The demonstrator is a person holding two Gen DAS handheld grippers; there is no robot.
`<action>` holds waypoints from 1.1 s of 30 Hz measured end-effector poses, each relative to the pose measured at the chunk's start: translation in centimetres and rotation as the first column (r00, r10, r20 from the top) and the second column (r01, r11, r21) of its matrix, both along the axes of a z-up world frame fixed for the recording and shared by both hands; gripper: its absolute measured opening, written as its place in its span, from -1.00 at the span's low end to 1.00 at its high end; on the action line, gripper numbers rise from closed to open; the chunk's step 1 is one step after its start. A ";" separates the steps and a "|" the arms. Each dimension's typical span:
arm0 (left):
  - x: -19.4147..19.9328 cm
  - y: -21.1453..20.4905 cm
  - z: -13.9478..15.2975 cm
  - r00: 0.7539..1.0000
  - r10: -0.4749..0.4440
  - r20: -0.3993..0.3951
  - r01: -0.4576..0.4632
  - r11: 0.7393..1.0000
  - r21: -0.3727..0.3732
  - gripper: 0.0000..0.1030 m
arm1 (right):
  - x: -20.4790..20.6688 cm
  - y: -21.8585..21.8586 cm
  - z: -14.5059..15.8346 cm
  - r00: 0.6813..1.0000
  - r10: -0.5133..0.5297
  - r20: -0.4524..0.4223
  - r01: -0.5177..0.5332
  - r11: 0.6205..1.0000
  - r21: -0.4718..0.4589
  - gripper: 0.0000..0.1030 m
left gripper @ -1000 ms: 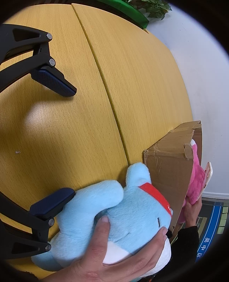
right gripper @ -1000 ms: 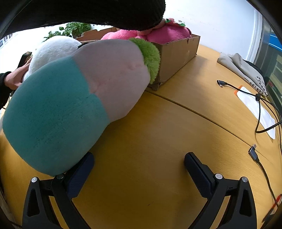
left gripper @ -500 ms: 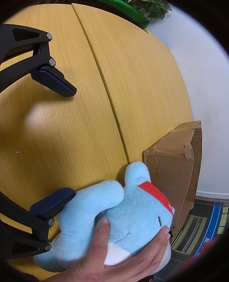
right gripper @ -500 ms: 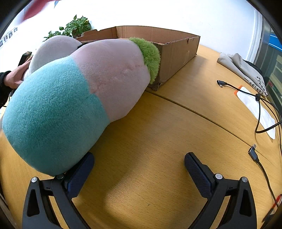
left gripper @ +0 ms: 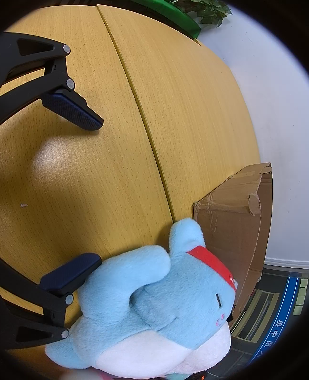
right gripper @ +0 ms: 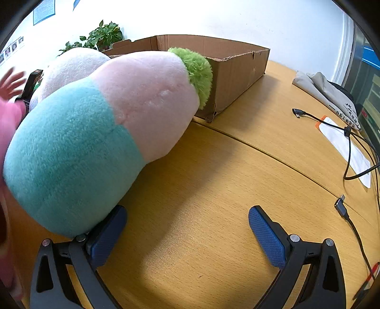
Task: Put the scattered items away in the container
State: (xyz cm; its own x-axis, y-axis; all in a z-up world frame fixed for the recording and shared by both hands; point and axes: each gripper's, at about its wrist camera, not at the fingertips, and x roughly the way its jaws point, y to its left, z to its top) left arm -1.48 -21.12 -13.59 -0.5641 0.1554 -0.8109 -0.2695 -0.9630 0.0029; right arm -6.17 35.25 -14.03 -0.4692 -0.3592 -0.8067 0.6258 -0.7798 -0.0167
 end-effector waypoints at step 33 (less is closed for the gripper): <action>-0.1 0.3 0.0 1.000 0.000 -0.002 0.000 1.000 -0.002 1.00 | -0.2 0.0 0.0 1.000 0.000 -0.001 0.000 1.000 0.002 1.00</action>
State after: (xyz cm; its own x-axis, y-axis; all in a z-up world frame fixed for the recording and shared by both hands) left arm -1.62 -20.80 -13.62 -0.5658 0.1535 -0.8101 -0.2691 -0.9631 0.0054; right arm -6.34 35.28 -14.08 -0.4697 -0.3572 -0.8074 0.6257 -0.7798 -0.0190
